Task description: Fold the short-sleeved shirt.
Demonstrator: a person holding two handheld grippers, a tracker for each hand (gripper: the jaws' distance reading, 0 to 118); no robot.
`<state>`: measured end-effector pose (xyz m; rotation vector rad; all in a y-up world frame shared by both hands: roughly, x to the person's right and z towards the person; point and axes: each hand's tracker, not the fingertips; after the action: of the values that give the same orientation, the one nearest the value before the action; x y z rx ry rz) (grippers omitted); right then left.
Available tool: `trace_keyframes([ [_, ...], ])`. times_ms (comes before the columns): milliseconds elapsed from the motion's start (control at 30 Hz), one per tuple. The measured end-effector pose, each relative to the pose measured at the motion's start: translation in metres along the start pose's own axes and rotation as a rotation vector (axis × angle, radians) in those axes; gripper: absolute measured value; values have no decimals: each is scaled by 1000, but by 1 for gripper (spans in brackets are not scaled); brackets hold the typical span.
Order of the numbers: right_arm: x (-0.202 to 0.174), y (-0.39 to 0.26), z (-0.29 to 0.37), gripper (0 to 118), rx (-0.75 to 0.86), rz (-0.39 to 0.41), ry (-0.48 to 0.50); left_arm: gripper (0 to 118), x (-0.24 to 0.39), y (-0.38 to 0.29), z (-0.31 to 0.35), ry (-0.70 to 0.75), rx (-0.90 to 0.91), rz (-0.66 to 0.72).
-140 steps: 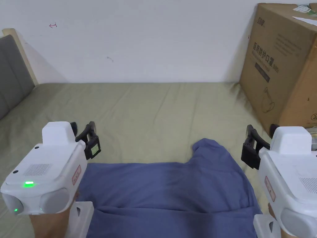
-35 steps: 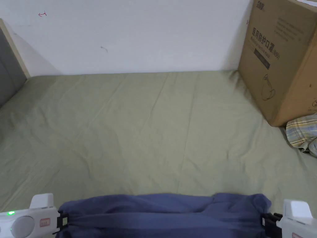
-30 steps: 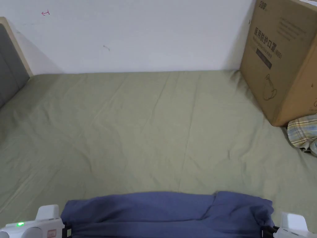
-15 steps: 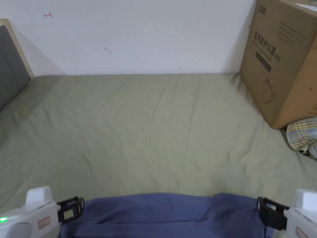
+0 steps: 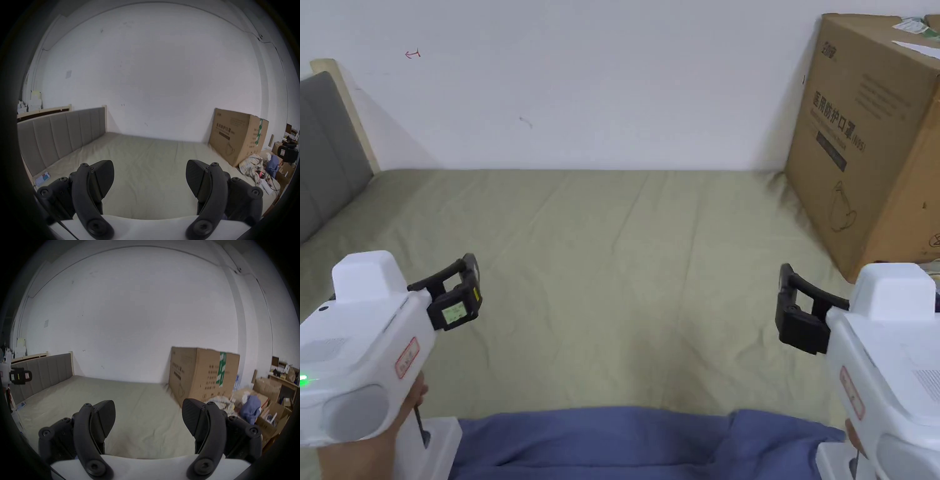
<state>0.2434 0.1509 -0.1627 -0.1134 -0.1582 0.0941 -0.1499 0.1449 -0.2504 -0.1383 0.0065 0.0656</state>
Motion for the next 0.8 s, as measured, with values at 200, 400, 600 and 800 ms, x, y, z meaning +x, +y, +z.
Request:
trace_keyframes([
  [200,-17,5,0,50,45,24,-31,51,18,-3,9,25,81,-61],
  [400,-19,2,-1,1,56,16,-34,0,15,-7,7,-79,50,-34],
  [600,-21,-1,-4,1,40,18,-27,0,15,-13,0,-79,-2,-74],
  [800,-22,-3,-8,1,22,17,-13,0,-17,-32,-28,-214,-287,100],
])
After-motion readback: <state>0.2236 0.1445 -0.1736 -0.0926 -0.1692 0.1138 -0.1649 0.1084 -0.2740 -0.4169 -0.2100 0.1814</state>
